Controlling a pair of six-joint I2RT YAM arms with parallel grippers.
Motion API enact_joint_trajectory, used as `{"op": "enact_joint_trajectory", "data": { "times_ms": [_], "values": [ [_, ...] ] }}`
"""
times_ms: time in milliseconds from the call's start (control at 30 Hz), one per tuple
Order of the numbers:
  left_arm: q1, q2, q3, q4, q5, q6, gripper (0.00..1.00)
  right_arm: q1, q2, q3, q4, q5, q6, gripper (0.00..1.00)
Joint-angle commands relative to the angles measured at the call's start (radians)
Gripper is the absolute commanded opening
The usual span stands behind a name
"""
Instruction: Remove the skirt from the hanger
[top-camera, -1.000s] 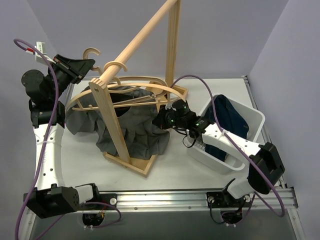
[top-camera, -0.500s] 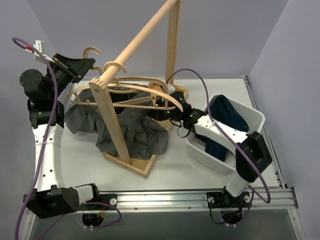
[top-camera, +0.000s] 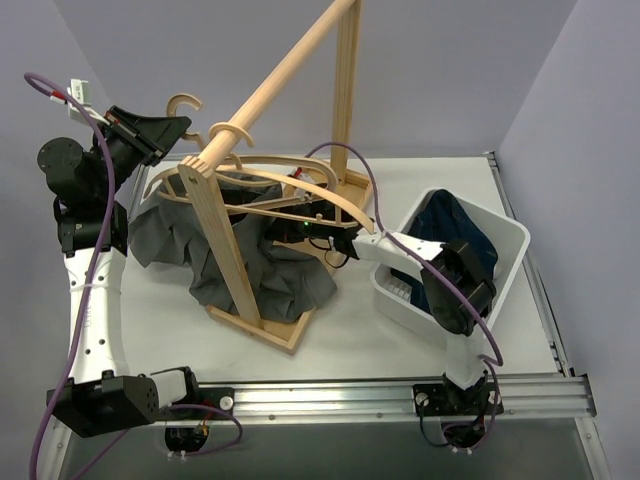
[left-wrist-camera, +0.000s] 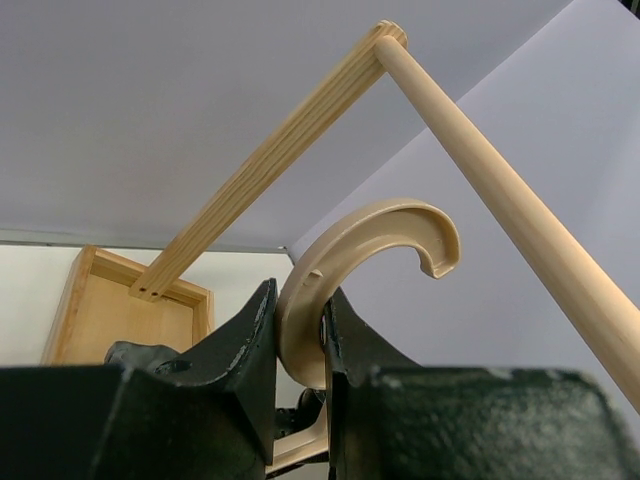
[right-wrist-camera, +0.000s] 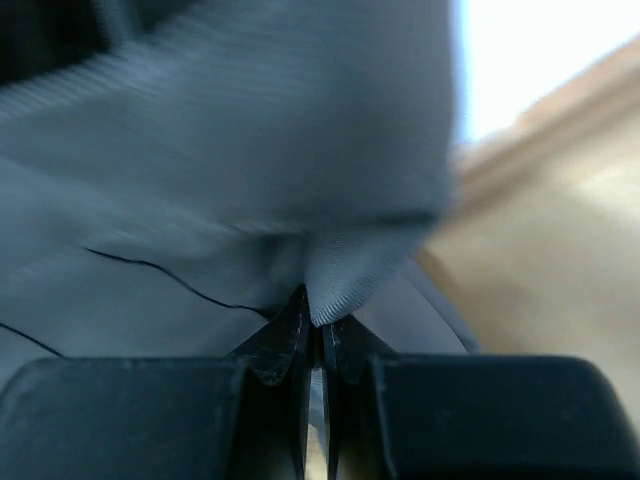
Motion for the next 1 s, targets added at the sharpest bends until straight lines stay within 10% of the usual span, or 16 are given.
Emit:
{"op": "enact_joint_trajectory", "data": {
  "times_ms": [0,667,967],
  "values": [
    [0.011,-0.003,0.062,0.05,0.024,-0.008,0.02,0.036,0.019,0.093,0.054,-0.025,0.001,0.0],
    [0.011,-0.008,0.081,0.09,0.072,-0.108,0.02,0.055,0.326,0.502,-0.033,-0.008,0.007,0.0],
    [0.013,0.006,0.084,0.025,0.061,-0.036,0.02,-0.02,0.218,0.406,-0.027,0.025,-0.005,0.0]
  ]
}}
